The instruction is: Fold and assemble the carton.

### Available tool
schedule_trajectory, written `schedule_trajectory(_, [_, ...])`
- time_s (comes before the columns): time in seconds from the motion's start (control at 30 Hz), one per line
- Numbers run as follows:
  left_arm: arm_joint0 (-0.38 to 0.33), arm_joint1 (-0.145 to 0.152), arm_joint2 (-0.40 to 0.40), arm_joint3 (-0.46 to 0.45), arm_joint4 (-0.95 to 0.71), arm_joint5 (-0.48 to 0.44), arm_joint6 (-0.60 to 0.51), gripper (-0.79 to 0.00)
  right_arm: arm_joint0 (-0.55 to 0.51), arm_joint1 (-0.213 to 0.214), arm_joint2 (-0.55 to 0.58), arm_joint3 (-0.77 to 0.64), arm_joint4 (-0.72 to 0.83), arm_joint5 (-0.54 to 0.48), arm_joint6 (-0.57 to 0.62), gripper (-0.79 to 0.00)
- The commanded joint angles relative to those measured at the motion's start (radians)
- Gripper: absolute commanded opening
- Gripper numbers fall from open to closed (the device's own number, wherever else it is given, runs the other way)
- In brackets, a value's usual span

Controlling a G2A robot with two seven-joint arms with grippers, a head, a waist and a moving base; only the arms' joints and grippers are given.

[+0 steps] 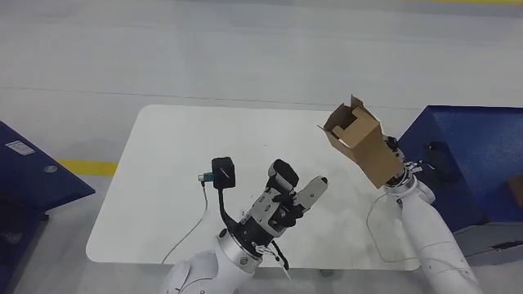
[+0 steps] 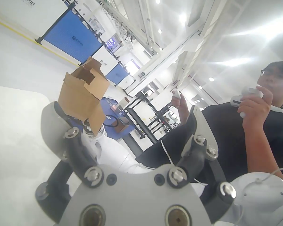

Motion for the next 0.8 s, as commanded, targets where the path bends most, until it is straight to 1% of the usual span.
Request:
schedule_trajectory(0.0, [0.0, 0.0, 0.0, 0.0, -0.001, 0.0, 0.0, 0.0, 0.0, 0.0, 0.0, 0.0, 0.0, 0.0, 0.0, -0.785])
schedule_trajectory(0.03, [0.0, 0.0, 0.0, 0.0, -0.001, 0.0, 0.0, 0.0, 0.0, 0.0, 0.0, 0.0, 0.0, 0.0, 0.0, -0.785])
schedule_trajectory(0.07, [0.0, 0.0, 0.0, 0.0, -0.001, 0.0, 0.0, 0.0, -0.001, 0.001, 0.007, -0.018, -0.018, -0.04, -0.02, -0.785])
schedule_trajectory(0.1, [0.003, 0.0, 0.001, 0.001, -0.012, 0.0, 0.002, 0.0, -0.005, 0.002, 0.013, -0.029, -0.041, -0.089, -0.035, -0.785])
schedule_trajectory(0.13, [0.017, -0.002, 0.001, 0.006, -0.087, 0.002, 0.002, 0.0, -0.012, 0.003, 0.02, -0.048, -0.082, -0.167, -0.049, -0.785])
schedule_trajectory(0.17, [0.018, -0.003, -0.013, 0.009, -0.135, -0.003, -0.003, 0.0, -0.021, 0.002, 0.024, -0.065, -0.11, -0.231, -0.05, -0.785])
schedule_trajectory(0.2, [0.012, -0.001, -0.029, 0.021, -0.145, 0.004, -0.021, 0.0, -0.031, 0.001, 0.026, -0.077, -0.127, -0.276, -0.05, -0.785])
schedule_trajectory(0.23, [-0.003, 0.002, -0.043, 0.031, -0.114, 0.028, -0.049, 0.0, -0.04, 0.0, 0.03, -0.092, -0.15, -0.326, -0.056, -0.785])
schedule_trajectory(0.3, [-0.021, 0.002, -0.046, 0.036, -0.082, 0.065, -0.064, 0.0, -0.051, -0.001, 0.035, -0.111, -0.175, -0.386, -0.058, -0.785])
schedule_trajectory(0.33, [-0.031, 0.0, -0.041, 0.046, -0.088, 0.097, -0.077, 0.0, -0.058, -0.003, 0.035, -0.121, -0.177, -0.399, -0.057, -0.785])
schedule_trajectory(0.37, [-0.052, -0.003, -0.042, 0.059, -0.083, 0.164, -0.081, 0.0, -0.062, -0.005, 0.042, -0.133, -0.176, -0.429, -0.056, -0.785])
schedule_trajectory(0.4, [-0.064, -0.005, -0.039, 0.069, -0.075, 0.202, -0.085, 0.0, -0.064, -0.005, 0.047, -0.139, -0.182, -0.453, -0.057, -0.785])
schedule_trajectory(0.43, [-0.077, -0.008, -0.033, 0.09, -0.082, 0.287, -0.1, 0.0, -0.065, -0.006, 0.053, -0.147, -0.195, -0.487, -0.055, -0.785])
schedule_trajectory(0.47, [-0.096, -0.016, -0.027, 0.105, -0.132, 0.426, -0.13, 0.0, -0.067, -0.008, 0.063, -0.158, -0.19, -0.518, -0.049, -0.785])
schedule_trajectory(0.63, [-0.096, -0.016, -0.027, 0.105, -0.132, 0.426, -0.13, 0.0, -0.067, -0.008, 0.063, -0.158, -0.19, -0.518, -0.049, -0.785])
schedule_trajectory(0.67, [-0.096, -0.016, -0.027, 0.105, -0.132, 0.426, -0.13, 0.0, -0.069, -0.008, 0.066, -0.171, -0.2, -0.531, -0.055, -0.785])
schedule_trajectory(0.7, [-0.083, -0.016, -0.033, 0.131, -0.147, 0.459, -0.133, 0.0, -0.07, -0.006, 0.072, -0.186, -0.224, -0.567, -0.056, -0.785])
schedule_trajectory(0.73, [-0.067, -0.021, -0.053, 0.147, -0.264, 0.553, -0.175, 0.0, -0.075, -0.004, 0.085, -0.199, -0.275, -0.641, -0.057, -0.785])
schedule_trajectory(0.77, [-0.083, -0.031, -0.097, 0.142, -0.452, 0.632, -0.238, 0.0, -0.086, -0.004, 0.092, -0.215, -0.319, -0.703, -0.06, -0.785])
